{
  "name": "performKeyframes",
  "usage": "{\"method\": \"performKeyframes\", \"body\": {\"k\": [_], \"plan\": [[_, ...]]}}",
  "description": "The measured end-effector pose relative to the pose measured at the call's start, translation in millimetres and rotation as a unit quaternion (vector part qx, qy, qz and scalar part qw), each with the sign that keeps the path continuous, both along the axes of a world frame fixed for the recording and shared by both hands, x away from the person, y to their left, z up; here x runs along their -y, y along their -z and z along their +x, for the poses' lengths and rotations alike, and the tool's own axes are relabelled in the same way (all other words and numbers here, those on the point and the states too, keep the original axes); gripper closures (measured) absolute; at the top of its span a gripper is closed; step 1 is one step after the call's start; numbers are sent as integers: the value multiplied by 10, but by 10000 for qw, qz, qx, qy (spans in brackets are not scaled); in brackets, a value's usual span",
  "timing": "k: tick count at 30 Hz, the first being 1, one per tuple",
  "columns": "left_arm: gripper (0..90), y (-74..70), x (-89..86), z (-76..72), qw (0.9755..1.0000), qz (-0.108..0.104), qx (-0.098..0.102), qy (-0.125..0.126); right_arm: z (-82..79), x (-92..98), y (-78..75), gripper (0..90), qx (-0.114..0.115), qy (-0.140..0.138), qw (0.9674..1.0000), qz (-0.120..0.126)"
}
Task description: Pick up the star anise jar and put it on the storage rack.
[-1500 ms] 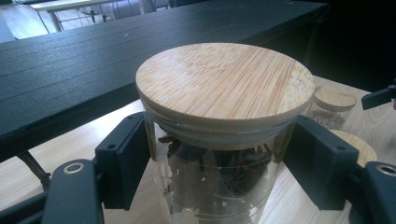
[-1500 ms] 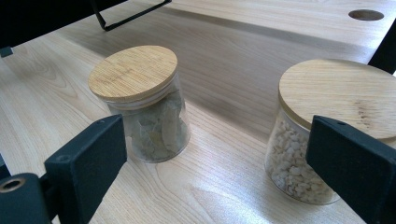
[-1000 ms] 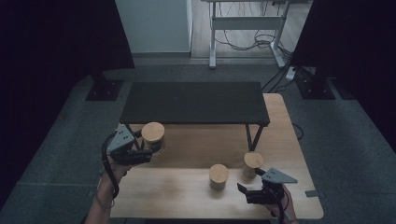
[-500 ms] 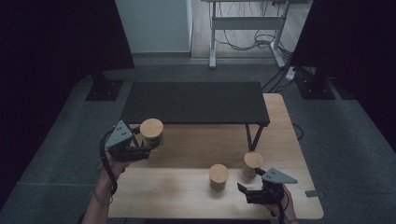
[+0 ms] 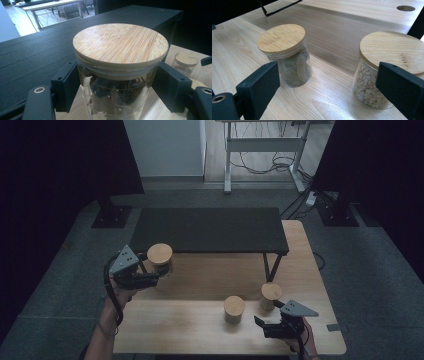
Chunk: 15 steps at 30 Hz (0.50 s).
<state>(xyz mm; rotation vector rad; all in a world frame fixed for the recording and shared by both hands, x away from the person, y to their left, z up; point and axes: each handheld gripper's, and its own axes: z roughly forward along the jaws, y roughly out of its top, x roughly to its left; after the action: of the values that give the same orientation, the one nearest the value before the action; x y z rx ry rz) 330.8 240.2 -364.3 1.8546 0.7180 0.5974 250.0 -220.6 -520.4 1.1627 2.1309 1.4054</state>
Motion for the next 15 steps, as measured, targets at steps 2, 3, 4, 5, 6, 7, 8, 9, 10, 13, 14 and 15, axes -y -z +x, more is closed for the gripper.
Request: {"method": "performKeyframes", "body": {"k": [2,3,4,5,6,7,8,9,10,13,14,15], "plan": [[258,-13,-11,6,10000,11,15,-12,-1,-3,0,47,8,-12,10000,-18],[258,-19,-18,9,10000,-7,11,-22,-1,-4,-1,47,10,-17,10000,-21],[258,-24,-24,13,10000,-9,10,-23,-2,-5,-2,47,15,-23,10000,-27],[258,-28,-27,18,10000,-32,8,-32,-2,-5,-2,47,15,-23,10000,-27],[258,-34,-31,22,10000,-32,4,-41,-2,-7,-2,47,20,-25,10000,-32],[258,-39,-36,28,10000,-27,2,-42,-2,-7,-2,47,20,-28,10000,-31],[258,-44,-39,32,10000,-28,4,-48,-2,-8,-1,47,18,-29,10000,-29],[258,-51,-44,36,10000,-26,7,-54,-2,-10,0,47,16,-32,10000,-36],[258,-56,-47,39,10000,-20,11,-54,-2,-12,2,47,11,-36,10000,-43],[258,-78,-54,48,10000,-33,12,-44,-1,-15,4,47,9,-41,10000,-44],[258,-88,-55,51,10000,-28,23,-43,2,-16,8,47,3,-43,10000,-44],[258,-100,-55,55,10000,-35,28,-48,2,-16,8,47,3,-43,10000,-44]]}}
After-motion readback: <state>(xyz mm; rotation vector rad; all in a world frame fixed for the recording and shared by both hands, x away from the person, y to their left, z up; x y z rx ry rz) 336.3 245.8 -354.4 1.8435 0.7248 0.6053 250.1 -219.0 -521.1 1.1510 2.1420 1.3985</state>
